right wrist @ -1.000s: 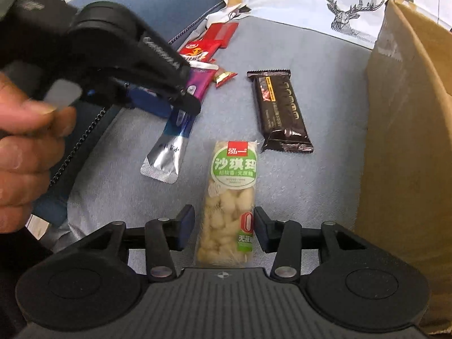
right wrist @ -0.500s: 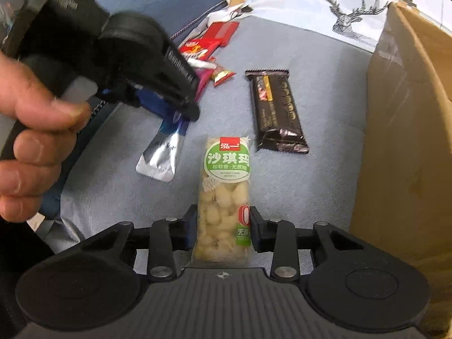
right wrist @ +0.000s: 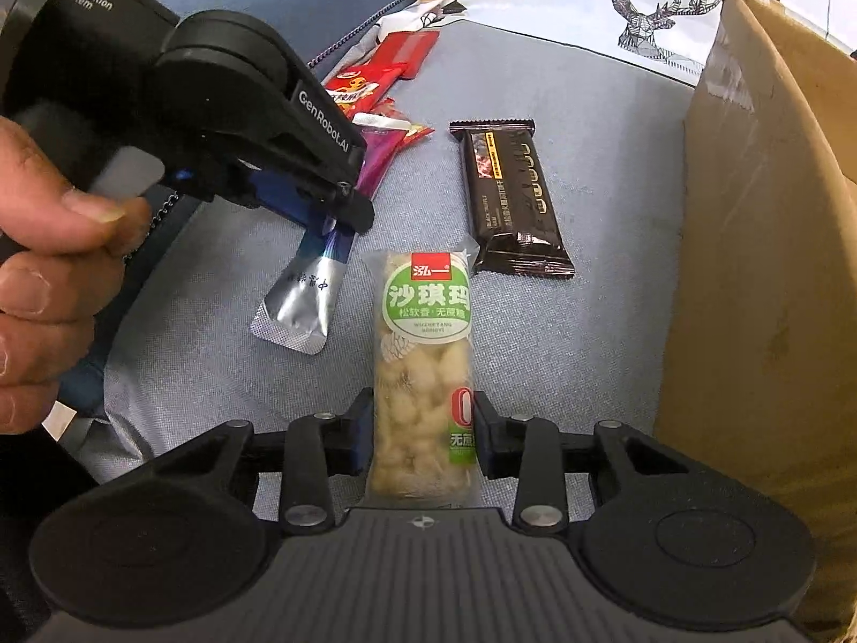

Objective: Organize snacks
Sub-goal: 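Grasp the purple tube with the left gripper while the right grasps the white-green bar, then lift the purple tube and white-green bar and carry both over the box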

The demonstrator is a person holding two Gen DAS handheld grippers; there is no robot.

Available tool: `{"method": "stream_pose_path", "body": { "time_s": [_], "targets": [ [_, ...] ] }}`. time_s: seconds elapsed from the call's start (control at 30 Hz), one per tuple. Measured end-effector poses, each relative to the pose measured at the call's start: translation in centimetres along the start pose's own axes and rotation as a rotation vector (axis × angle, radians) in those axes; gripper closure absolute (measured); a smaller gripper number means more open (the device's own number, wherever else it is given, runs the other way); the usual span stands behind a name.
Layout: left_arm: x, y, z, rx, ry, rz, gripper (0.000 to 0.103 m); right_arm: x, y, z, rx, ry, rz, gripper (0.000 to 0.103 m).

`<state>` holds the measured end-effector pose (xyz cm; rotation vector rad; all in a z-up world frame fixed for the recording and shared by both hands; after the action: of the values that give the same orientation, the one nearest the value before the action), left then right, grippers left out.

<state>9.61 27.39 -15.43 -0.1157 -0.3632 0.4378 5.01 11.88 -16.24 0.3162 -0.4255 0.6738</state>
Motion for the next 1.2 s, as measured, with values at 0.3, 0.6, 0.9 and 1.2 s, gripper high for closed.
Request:
{"method": "stream_pose_path", "body": {
  "time_s": [0.3, 0.6, 0.9, 1.2],
  "targets": [
    [0.4, 0.0, 0.9, -0.028, -0.049, 0.023, 0.079, 0.4, 0.1, 0.9, -0.005, -0.034, -0.012, 0.066],
    [2.1, -0.6, 4.5, -0.122, -0.225, 0.080, 0.080, 3.0, -0.8, 6.5, 0.011, -0.236, -0.075, 0.066],
    [3.5, -2.9, 8.3, -0.212, -0.414, 0.098, 0.080, 4.5, -4.2, 13.6, 0.013, -0.486, -0.108, 0.066],
    [3.5, -7.8, 9.6, -0.339, -0.482, 0.066, 0.080, 3.8, -10.1, 17.2, -0.052, -0.614, -0.173, 0.066]
  ]
}}
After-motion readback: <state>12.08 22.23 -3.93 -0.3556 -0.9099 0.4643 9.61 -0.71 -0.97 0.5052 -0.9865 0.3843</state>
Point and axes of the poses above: each gripper's, at about its wrist camera, not at the fingertips, and z roughly against the way its jaws point, y to its left, x to its top, the point moved 6 cm from there along -z, roughly the way its jaws point, and after that the axes turned 2 degrees about y, right-handed, at the moved point
